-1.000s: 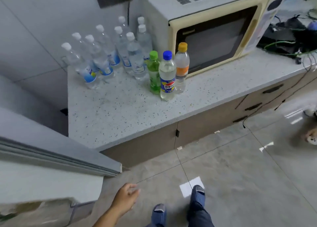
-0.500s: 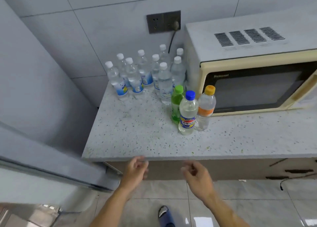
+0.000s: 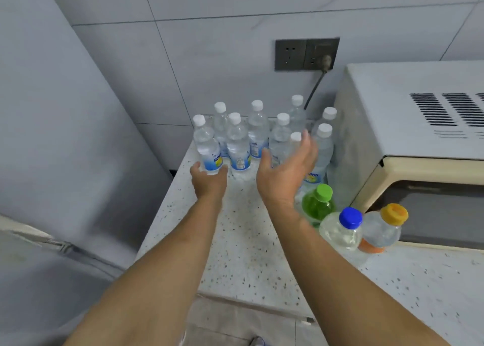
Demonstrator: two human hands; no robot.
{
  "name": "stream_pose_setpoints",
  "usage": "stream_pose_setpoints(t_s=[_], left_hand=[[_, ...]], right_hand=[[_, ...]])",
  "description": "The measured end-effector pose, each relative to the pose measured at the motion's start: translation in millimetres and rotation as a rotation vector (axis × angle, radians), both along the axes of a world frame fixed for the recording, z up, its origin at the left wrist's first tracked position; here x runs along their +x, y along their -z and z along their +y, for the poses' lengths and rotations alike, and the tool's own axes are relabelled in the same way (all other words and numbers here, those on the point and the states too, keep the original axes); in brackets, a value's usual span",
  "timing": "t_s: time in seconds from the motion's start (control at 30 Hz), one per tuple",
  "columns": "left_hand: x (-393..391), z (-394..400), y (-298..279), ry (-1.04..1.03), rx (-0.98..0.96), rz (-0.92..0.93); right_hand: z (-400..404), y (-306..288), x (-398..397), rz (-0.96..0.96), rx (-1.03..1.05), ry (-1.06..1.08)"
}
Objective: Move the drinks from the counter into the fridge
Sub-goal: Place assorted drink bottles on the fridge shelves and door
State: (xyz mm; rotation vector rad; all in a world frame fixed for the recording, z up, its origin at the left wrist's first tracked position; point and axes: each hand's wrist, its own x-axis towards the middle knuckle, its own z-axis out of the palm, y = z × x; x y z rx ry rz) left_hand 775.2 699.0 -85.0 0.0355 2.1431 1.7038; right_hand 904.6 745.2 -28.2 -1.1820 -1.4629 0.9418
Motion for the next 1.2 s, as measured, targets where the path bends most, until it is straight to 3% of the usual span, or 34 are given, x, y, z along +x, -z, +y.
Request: stream_pose_setpoints(t_s=[0.1, 0.4, 0.83, 1.07, 1.2], left_hand=[[-27.9, 24.3, -2.4, -0.059, -0.027, 0.053], [-80.7, 62.4, -9.4, -0.028, -0.064, 0.143], [-7.3, 19.7, -5.4, -0.020, -0.117, 0.228], [47.4, -15.7, 15.3, 0.064, -0.142, 0.414], [42.6, -22.2, 17.6, 0.135, -0.075, 0.339]], right_hand=[[26.7, -2.4, -12.9, 0.045, -0.050, 0.148], [62.1, 16.0, -26.9, -0.087, -0.208, 0.188], [25.1, 12.2, 3.1, -0.063, -0.171, -0.129], [19.1, -16.2, 22.4, -0.366, -0.248, -0.376], [36.0, -54.9, 46.5, -0.706, -0.105, -0.533]])
